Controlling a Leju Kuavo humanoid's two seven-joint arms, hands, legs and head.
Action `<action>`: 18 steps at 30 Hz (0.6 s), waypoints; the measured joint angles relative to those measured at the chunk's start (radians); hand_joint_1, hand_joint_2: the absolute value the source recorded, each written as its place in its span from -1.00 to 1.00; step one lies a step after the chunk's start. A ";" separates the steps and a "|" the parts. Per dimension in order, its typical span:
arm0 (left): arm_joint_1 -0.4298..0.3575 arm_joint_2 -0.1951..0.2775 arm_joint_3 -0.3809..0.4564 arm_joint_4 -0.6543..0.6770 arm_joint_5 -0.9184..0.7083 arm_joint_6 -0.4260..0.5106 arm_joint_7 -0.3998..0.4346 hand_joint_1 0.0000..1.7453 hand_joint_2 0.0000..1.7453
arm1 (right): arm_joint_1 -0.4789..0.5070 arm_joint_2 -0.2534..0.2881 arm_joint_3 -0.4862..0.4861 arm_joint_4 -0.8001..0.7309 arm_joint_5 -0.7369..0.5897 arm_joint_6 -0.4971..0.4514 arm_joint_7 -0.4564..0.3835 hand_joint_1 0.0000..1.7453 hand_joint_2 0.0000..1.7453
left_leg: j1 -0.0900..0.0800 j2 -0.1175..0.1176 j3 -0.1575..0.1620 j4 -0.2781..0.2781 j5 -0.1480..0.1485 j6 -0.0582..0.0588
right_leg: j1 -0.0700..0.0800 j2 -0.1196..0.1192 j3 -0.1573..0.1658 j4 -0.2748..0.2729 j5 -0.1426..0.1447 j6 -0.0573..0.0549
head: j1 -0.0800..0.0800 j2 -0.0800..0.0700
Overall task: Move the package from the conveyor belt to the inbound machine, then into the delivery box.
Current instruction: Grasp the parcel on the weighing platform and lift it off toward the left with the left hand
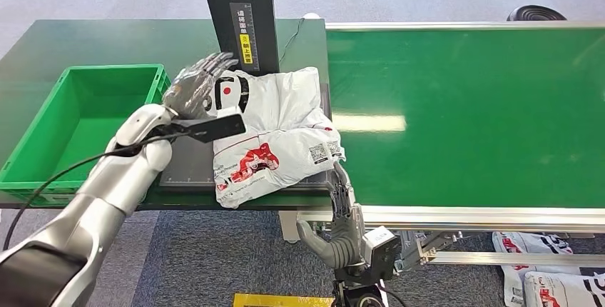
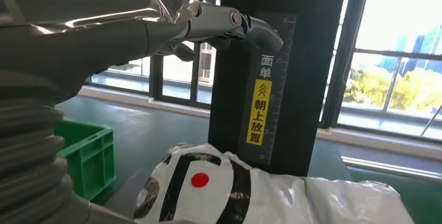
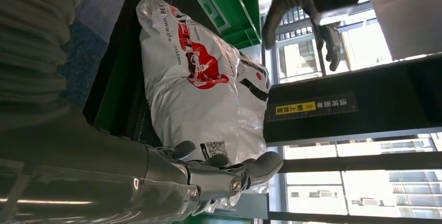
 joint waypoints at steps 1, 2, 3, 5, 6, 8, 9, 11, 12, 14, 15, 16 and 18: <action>-0.030 -0.011 -0.010 0.031 -0.004 -0.011 0.006 -1.00 1.00 | -0.001 0.003 -0.001 0.000 0.003 0.003 0.000 -1.00 1.00 | 0.000 0.000 0.000 0.000 0.000 0.000 | 0.000 0.000 0.000 0.000 0.000 0.000 | 0.000 0.000; -0.055 -0.022 -0.019 0.060 -0.010 -0.020 0.011 -1.00 1.00 | -0.002 0.005 -0.001 0.000 0.006 0.006 0.000 -1.00 1.00 | 0.000 0.000 0.000 0.000 0.000 0.000 | 0.000 0.000 0.000 0.000 0.000 0.000 | 0.000 0.000; -0.076 -0.033 -0.029 0.085 -0.017 -0.026 0.017 -1.00 1.00 | -0.003 0.008 -0.002 0.000 0.009 0.009 0.000 -1.00 1.00 | 0.000 0.000 -0.001 0.000 0.000 0.000 | 0.000 0.000 -0.001 0.000 0.000 0.000 | 0.000 0.000; -0.108 -0.052 -0.046 0.127 -0.032 -0.044 0.031 -1.00 1.00 | -0.005 0.011 -0.004 0.000 0.013 0.014 0.000 -1.00 1.00 | 0.000 0.000 -0.001 0.000 0.000 0.000 | 0.000 0.000 -0.001 0.000 0.000 0.000 | 0.000 0.000; -0.119 -0.061 -0.054 0.144 -0.037 -0.055 0.038 -1.00 1.00 | -0.005 0.013 -0.005 0.000 0.015 0.016 0.000 -1.00 1.00 | 0.000 0.000 -0.001 0.000 0.000 0.000 | 0.000 0.000 -0.001 0.000 0.000 0.000 | 0.000 0.000; -0.135 -0.078 -0.068 0.175 -0.045 -0.081 0.051 -1.00 1.00 | -0.005 0.016 -0.006 0.000 0.017 0.021 0.000 -1.00 1.00 | 0.000 0.000 -0.001 0.000 0.000 0.000 | 0.000 0.000 -0.001 0.000 0.000 0.000 | 0.000 0.000; -0.142 -0.086 -0.074 0.189 -0.046 -0.095 0.055 -1.00 1.00 | -0.005 0.018 -0.006 0.000 0.018 0.023 0.000 -1.00 1.00 | 0.000 0.000 -0.001 0.000 0.000 0.000 | 0.000 0.000 -0.001 0.000 0.000 0.000 | 0.000 0.000; -0.153 -0.099 -0.082 0.210 -0.047 -0.117 0.063 -1.00 1.00 | -0.005 0.021 -0.007 0.000 0.019 0.027 0.000 -1.00 1.00 | 0.000 0.000 -0.001 0.000 0.000 0.000 | 0.000 0.001 -0.001 0.000 0.000 0.000 | 0.000 0.000; -0.157 -0.103 -0.086 0.218 -0.047 -0.124 0.065 -1.00 1.00 | -0.005 0.022 -0.007 0.000 0.020 0.027 0.000 -1.00 1.00 | 0.000 0.000 -0.001 0.000 0.000 0.000 | 0.000 0.001 -0.001 0.000 0.000 0.000 | 0.000 0.000; -0.162 -0.110 -0.092 0.230 -0.047 -0.128 0.066 -1.00 1.00 | -0.005 0.023 -0.007 0.000 0.021 0.028 0.000 -1.00 1.00 | 0.000 0.000 -0.001 0.000 0.000 0.000 | 0.000 0.001 -0.001 0.000 0.000 0.000 | 0.000 0.000; -0.164 -0.112 -0.094 0.235 -0.047 -0.130 0.067 -1.00 1.00 | -0.005 0.024 -0.007 0.000 0.021 0.028 0.000 -1.00 1.00 | 0.000 0.000 -0.001 0.000 0.000 0.000 | 0.000 0.001 -0.001 0.000 0.000 0.000 | 0.000 0.000; -0.165 -0.114 -0.096 0.239 -0.047 -0.133 0.067 -1.00 1.00 | -0.005 0.024 -0.008 0.000 0.021 0.028 0.000 -1.00 1.00 | 0.000 0.000 -0.001 0.000 0.000 0.000 | 0.000 0.001 -0.001 0.000 0.000 0.000 | 0.000 0.000; -0.167 -0.118 -0.097 0.247 -0.046 -0.148 0.067 -1.00 1.00 | -0.005 0.025 -0.008 0.000 0.022 0.031 0.000 -1.00 1.00 | 0.000 0.000 -0.001 0.000 0.000 0.000 | 0.000 0.001 -0.001 0.000 0.000 0.000 | 0.000 0.000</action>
